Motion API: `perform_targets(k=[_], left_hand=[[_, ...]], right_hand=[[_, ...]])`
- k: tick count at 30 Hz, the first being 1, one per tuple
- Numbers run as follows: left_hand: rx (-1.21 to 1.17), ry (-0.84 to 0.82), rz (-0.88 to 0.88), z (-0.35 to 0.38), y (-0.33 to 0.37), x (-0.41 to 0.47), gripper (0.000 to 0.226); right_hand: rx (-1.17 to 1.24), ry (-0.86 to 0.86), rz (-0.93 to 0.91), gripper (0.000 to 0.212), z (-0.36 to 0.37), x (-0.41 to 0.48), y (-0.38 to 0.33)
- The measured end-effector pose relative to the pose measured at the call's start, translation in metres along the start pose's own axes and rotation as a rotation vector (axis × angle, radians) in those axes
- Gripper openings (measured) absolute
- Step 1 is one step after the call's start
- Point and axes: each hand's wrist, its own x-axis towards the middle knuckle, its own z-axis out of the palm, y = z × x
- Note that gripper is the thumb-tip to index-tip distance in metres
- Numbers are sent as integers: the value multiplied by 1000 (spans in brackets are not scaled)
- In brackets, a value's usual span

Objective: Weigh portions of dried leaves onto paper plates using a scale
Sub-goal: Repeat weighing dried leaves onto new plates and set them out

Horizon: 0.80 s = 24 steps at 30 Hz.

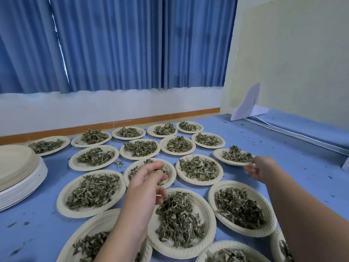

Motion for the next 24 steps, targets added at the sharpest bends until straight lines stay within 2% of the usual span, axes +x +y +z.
perform_targets(k=[3,8,14,20,24], left_hand=[[-10,-17,-6,3,0,-2,23],[11,-45,0,8,1,-6,21],[-39,-89,37,5,22,-17,23],[-131,-9,61,-31,43,-37,31],[-66,72,102,-82,62,-57,24]], right_hand=[[-14,-18,24,33,3,-5,-3],[-136,-66,8,40,1,-31,-2],[-125,-142,-58,34,-2,-72,-5],[-53,-365,-129,22,26,-136,-9],[-16,-529,-158,20,61,-190,-8]])
